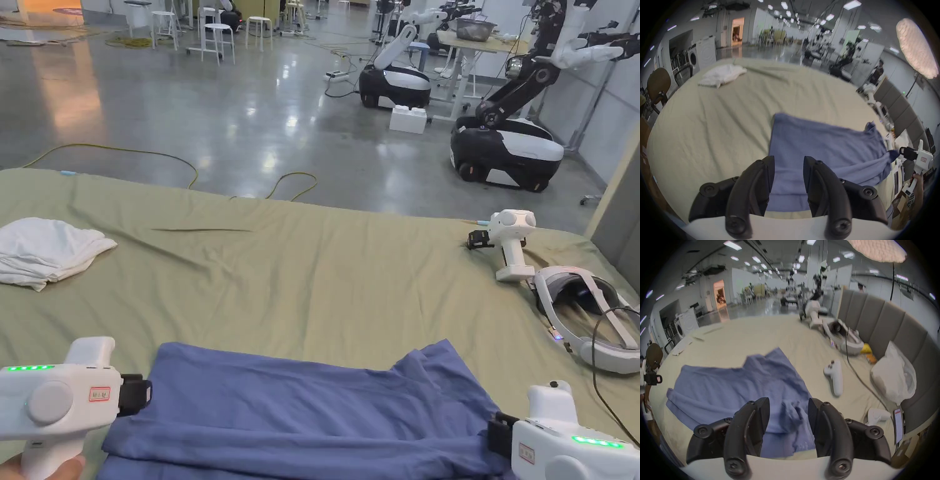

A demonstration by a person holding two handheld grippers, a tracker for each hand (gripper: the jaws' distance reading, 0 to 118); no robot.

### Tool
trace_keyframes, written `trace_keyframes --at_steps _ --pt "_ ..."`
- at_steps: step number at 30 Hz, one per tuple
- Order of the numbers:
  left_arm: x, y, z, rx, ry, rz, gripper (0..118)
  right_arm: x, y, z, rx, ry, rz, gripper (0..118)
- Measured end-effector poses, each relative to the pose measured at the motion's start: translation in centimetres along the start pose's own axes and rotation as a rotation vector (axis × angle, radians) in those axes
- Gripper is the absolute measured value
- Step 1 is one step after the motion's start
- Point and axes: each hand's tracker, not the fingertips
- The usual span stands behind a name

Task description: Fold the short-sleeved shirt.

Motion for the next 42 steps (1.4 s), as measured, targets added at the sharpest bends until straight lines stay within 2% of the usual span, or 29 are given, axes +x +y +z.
trace_keyframes --at_steps 7,9,10,11,13,14,16,17,20,22,26,30,34,36,37,39,40,42 --pt "3.7 -0.4 5.4 0.382 0.023 -0.085 41 -3.9 0.1 5.5 0.369 0.07 -0.044 53" --pt "3.4 -0.9 5.5 0.477 0.068 -0.115 41 -5.2 -0.1 6.7 0.445 0.051 -0.056 50" --pt "3.8 -1.2 6.0 0.507 0.088 -0.133 41 -5.7 -0.1 7.2 0.471 0.041 -0.046 43" --pt "4.1 -1.5 6.4 0.542 0.111 -0.144 41 -6.2 -0.2 7.7 0.505 0.03 -0.034 30" --pt "4.9 -2.1 7.4 0.578 0.136 -0.174 40 -7.1 -0.3 8.6 0.559 0.023 -0.016 14" --pt "5.1 -2.3 7.8 0.586 0.138 -0.178 36 -7.4 -0.4 9.0 0.564 0.019 -0.015 8" --pt "5.1 -2.9 8.4 0.62 0.114 -0.196 11 -7.8 -0.5 9.8 0.583 0.028 -0.024 1" --pt "5.2 -3.2 8.8 0.63 0.114 -0.202 4 -7.9 -0.6 10.1 0.599 0.036 -0.028 0" --pt "5.4 -3.9 9.2 0.664 0.168 -0.228 2 -8.5 -1.3 11.2 0.666 0.011 -0.018 0" --pt "4.8 -4.2 9.6 0.675 0.118 -0.224 0 -8.6 -1.4 11.6 0.68 0.027 -0.017 0" --pt "3.5 -4.5 8.8 0.617 0.123 -0.206 0 -8.7 -1.4 11.5 0.668 0.03 -0.018 0" --pt "1.3 -5.2 6.6 0.372 0.088 -0.154 0 -8.5 -1.6 10.8 0.615 0.039 -0.03 0" --pt "-0.9 -6.3 3.5 0.123 0.129 -0.1 0 -8.1 -2.2 10.0 0.561 0.037 -0.033 0" --pt "-3.1 -6.8 0.6 -0.002 0.126 -0.056 6 -7.9 -2.5 9.5 0.535 0.043 -0.037 0" --pt "-3.7 -7.0 -0.3 -0.042 0.12 -0.032 13 -7.8 -2.7 9.4 0.524 0.045 -0.038 0" --pt "-4.9 -7.3 -1.8 -0.115 0.083 0.055 42 -7.7 -3.1 9.1 0.507 0.041 -0.036 0" --pt "-5.2 -7.5 -2.3 -0.143 0.067 0.093 51 -7.6 -3.2 9.0 0.499 0.039 -0.034 0" --pt "-5.9 -7.6 -3.8 -0.208 0.043 0.162 56 -7.4 -3.5 8.8 0.484 0.038 -0.03 0"
